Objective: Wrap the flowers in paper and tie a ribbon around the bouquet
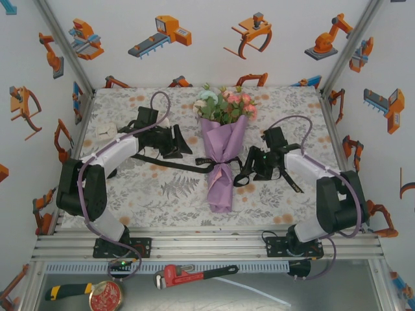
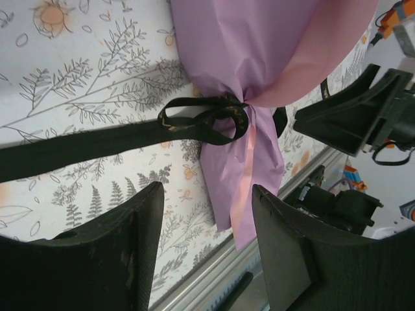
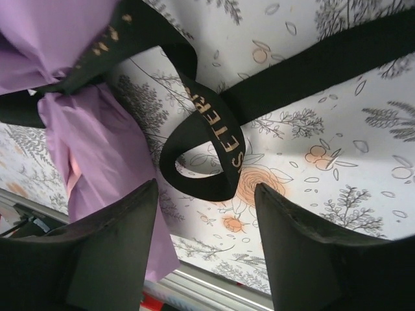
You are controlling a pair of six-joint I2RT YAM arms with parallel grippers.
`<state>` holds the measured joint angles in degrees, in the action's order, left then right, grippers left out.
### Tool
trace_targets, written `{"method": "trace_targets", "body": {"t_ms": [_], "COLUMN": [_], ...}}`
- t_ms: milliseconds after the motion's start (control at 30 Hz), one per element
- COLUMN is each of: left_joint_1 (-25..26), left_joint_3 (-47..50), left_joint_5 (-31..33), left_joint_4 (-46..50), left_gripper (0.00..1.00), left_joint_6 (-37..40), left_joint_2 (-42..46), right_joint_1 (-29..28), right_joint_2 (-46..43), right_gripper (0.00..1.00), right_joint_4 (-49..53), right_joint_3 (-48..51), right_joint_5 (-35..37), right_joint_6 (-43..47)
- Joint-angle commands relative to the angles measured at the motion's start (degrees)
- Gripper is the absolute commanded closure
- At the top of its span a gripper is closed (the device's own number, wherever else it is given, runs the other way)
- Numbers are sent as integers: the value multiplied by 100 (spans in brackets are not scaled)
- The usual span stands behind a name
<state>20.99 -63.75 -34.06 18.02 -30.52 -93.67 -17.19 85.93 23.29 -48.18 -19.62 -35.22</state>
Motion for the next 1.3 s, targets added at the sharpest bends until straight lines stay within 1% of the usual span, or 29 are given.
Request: {"method": "trace_targets", "body": {"t_ms": [0, 67, 133, 167, 233, 367, 400, 433, 500, 533, 600, 700, 733, 800, 867, 900, 933, 1000, 1067, 1133, 1267], "left_joint_1": [-32, -5, 35, 72, 137, 214, 234, 263, 341, 393, 538, 741, 806, 961, 1203, 1332, 1478, 1755, 2000, 2142, 2306], "left_joint_3": [-1, 19, 43, 63, 127, 257, 275, 279, 201, 131, -56, -311, -379, -480, -525, -620, -770, -985, -1276, -1558, -1796], "left_joint_5": [-144, -176, -241, -255, -217, -211, -227, -246, -272, -262, -50, 598, 773, 1181, 1425, 1578, 1759, 2084, 2382, 2622, 2970], "left_joint_4": [155, 225, 271, 288, 316, 316, 320, 318, 395, 440, 513, 520, 533, 505, 198, 188, 250, 301, 484, 663, 869], "left_gripper": [46, 47, 48, 48, 48, 48, 48, 49, 53, 55, 61, 77, 79, 79, 77, 74, 70, 63, 58, 54, 52], "left_joint_6": [-116, -123, -138, -132, -112, -207, -238, -251, -341, -409, -747, -1655, -1922, -2615, -2865, -2803, -2572, -1877, -1129, -760, -424], "left_joint_2": [-10, 13, 43, 63, 158, 322, 368, 396, 421, 408, 335, 124, 34, -129, -242, -320, -424, -640, -912, -1147, -1564], "right_joint_1": [-150, -153, -152, -157, -223, -292, -292, -293, -293, -285, -285, -285, -286, -290, -286, -290, -293, -288, -292, -291, -293], "right_joint_2": [132, 143, 152, 167, 200, 300, 301, 265, 73, -47, -329, -555, -589, -612, -591, -571, -551, -525, -499, -439, -342], "right_gripper": [48, 54, 61, 62, 62, 61, 64, 71, 88, 93, 99, 100, 100, 100, 100, 100, 100, 100, 100, 100, 100], "right_joint_4": [-241, -358, -547, -677, -844, -854, -837, -744, -354, -211, 43, 417, 491, 673, 832, 895, 970, 1028, 1011, 1013, 1126], "right_joint_3": [144, 261, 350, 396, 503, 612, 617, 585, 381, 244, -130, -797, -960, -1293, -1524, -1596, -1663, -1727, -1729, -1765, -1934], "right_joint_5": [268, 369, 276, 178, 147, 148, 147, 221, 568, 679, 874, 1078, 1111, 1137, 1157, 1162, 1140, 1022, 897, 777, 647], "right_joint_6": [-222, -251, -387, -514, -692, -816, -828, -808, -634, -499, -133, 393, 546, 901, 1271, 1423, 1527, 1640, 1702, 1748, 1879]}}
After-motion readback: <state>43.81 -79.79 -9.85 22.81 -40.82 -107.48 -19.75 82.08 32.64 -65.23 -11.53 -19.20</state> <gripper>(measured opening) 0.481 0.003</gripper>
